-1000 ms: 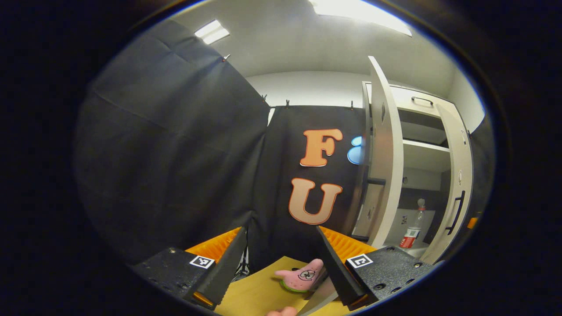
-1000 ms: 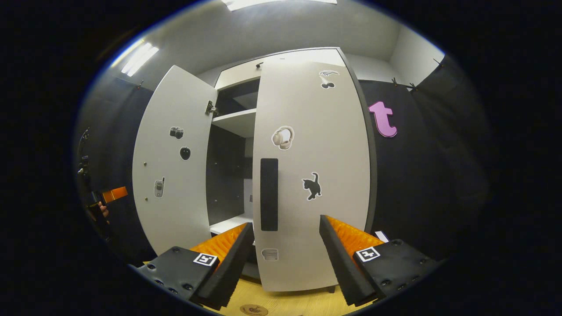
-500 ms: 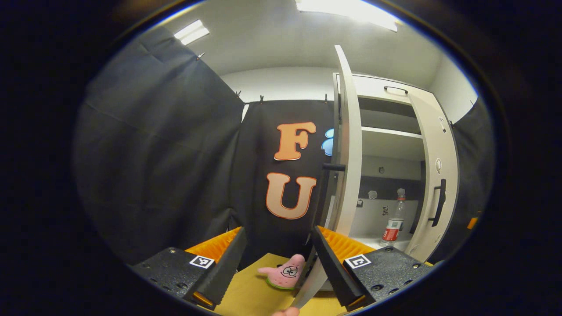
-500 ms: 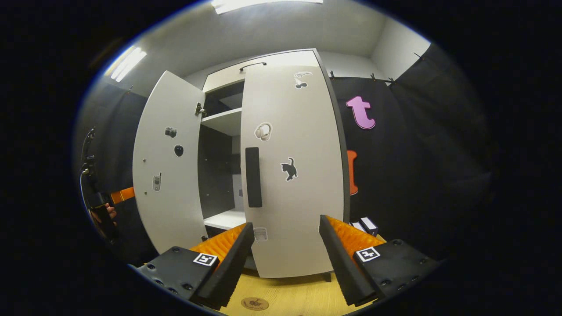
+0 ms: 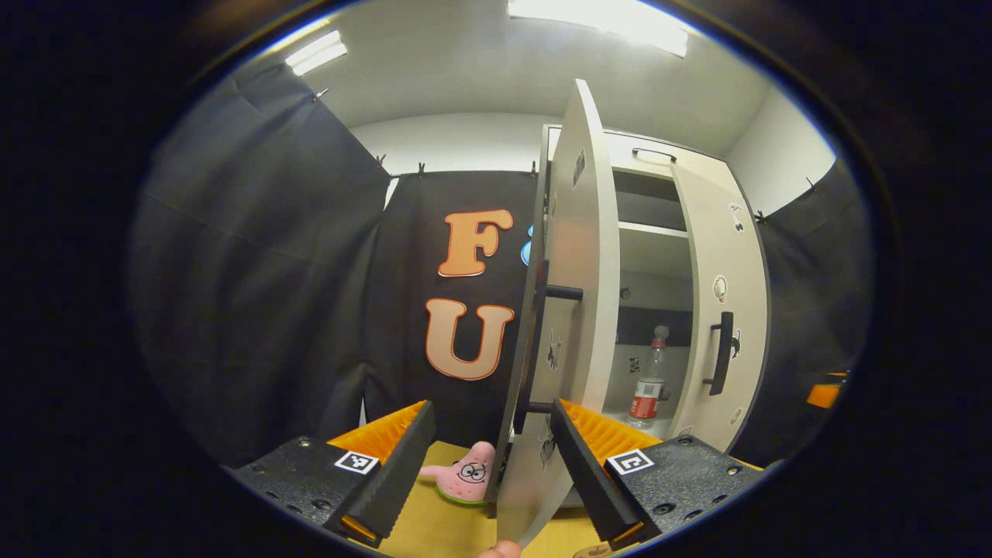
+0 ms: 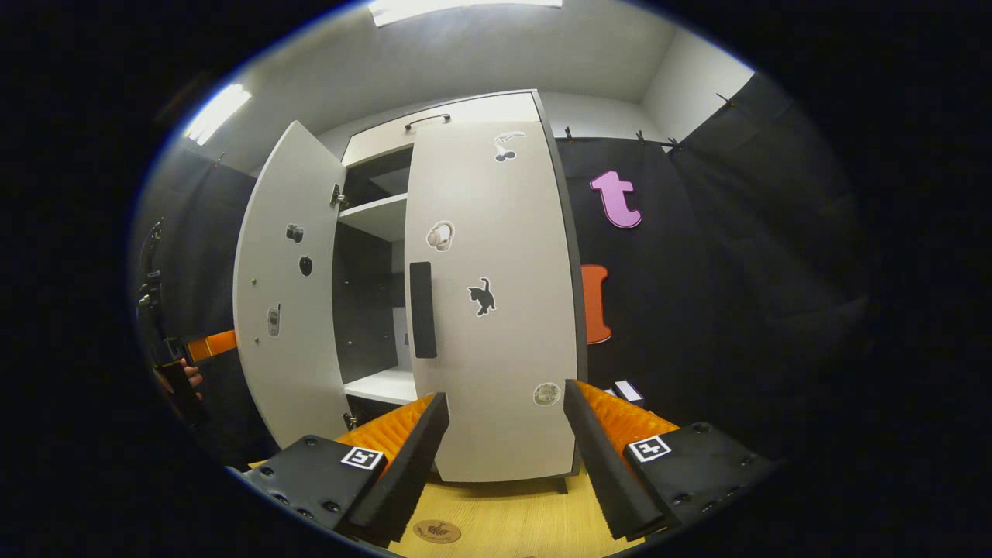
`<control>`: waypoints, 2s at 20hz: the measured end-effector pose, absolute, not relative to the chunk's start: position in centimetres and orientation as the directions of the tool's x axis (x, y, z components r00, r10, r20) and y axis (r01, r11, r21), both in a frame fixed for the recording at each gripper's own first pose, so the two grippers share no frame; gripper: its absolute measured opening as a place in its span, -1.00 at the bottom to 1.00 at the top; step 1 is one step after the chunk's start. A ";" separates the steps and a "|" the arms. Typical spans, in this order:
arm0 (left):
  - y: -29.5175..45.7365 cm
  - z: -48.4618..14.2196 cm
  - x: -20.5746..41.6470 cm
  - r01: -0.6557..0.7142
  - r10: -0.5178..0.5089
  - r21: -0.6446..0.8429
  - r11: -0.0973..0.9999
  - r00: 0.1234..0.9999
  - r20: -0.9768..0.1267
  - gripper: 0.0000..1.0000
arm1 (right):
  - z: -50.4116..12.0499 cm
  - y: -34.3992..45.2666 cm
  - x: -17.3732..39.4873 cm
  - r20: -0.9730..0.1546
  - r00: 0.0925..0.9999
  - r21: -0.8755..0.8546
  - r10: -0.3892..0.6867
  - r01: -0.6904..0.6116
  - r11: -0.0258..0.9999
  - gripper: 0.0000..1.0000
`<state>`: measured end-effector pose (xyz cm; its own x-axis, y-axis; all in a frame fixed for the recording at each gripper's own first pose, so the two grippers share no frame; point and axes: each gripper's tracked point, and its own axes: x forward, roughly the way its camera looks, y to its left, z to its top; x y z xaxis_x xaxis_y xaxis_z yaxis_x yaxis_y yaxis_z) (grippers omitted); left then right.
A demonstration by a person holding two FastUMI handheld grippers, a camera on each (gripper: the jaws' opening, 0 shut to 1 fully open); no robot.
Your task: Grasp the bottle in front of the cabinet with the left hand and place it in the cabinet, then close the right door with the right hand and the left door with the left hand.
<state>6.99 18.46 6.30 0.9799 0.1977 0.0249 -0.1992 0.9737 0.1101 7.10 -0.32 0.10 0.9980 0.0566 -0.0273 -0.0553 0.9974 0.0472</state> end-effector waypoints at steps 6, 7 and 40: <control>14.3 5.0 8.6 -0.091 0.091 0.069 0.993 0.996 0.000 0.84 | 0.3 -1.4 6.2 -0.034 0.999 0.040 0.021 -0.020 0.999 0.97; 13.5 4.7 9.0 -0.071 0.072 0.057 0.996 0.997 -0.004 0.84 | 0.4 -1.6 6.0 -0.036 0.999 0.038 0.014 -0.013 0.999 0.97; 3.8 -2.9 20.8 0.108 -0.111 -0.032 0.994 0.987 -0.114 0.89 | -0.1 -9.1 4.9 -0.023 0.980 0.051 -0.197 0.198 0.979 0.97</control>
